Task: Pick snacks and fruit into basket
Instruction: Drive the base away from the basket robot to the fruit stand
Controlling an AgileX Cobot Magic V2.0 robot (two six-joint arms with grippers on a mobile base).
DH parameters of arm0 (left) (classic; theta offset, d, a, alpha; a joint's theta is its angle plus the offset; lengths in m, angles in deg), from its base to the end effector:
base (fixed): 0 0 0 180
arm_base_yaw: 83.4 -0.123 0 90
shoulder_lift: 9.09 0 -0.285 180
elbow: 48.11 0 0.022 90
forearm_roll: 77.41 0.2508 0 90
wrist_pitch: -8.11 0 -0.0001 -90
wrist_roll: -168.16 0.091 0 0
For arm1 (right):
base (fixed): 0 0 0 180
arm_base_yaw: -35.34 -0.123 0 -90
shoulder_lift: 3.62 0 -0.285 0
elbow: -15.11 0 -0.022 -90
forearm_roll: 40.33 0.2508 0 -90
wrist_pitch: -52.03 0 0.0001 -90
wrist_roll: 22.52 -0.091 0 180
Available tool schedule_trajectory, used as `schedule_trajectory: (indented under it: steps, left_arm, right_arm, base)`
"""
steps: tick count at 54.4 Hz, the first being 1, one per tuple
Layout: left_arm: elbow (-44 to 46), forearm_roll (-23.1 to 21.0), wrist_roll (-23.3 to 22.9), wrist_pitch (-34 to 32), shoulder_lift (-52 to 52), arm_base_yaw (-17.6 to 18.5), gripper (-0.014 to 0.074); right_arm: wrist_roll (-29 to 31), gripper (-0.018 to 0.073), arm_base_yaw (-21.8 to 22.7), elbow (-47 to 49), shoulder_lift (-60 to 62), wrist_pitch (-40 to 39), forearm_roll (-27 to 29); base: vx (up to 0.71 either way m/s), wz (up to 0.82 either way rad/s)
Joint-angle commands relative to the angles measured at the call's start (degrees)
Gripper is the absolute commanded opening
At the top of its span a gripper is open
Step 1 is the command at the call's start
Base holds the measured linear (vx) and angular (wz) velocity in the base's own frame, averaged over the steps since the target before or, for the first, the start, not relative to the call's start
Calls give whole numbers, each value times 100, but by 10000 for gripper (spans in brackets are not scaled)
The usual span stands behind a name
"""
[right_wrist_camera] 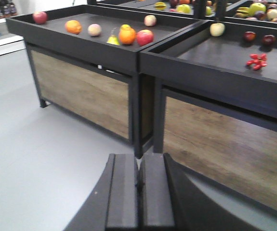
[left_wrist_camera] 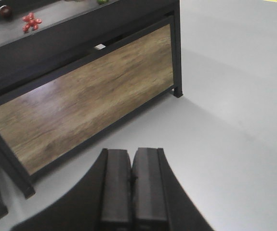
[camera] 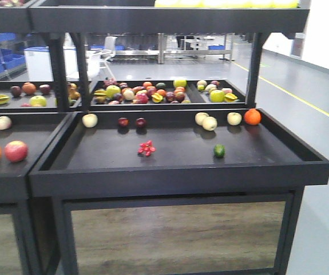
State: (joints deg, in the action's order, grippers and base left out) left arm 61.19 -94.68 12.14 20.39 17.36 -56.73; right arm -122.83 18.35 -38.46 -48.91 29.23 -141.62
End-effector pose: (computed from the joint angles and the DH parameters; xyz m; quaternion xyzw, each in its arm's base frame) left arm 0.0710 -0.0421 0.2111 0.2536 0.7728 -0.1242 0.5683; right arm 0.1167 0.0717 0.2889 -0.2447 0.7407 0.2305 0.5817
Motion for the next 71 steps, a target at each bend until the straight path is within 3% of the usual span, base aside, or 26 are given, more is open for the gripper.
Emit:
schedule_trajectory:
  steps: [1,37,71]
  left_arm:
    - [182,-84,-15,-421,57,44,-2]
    - [182,-84,-15,-421,57,44,-2]
    - [182,-84,-15,-421,57,44,-2]
  right_arm:
    - [53,-9,18,161,19,95,-81]
    - [53,-9,18,161,19,89,-81]
    - [53,-9,18,161,19,99,-81]
  base:
    - [30,-31]
    - [33,-26]
    - [37,6]
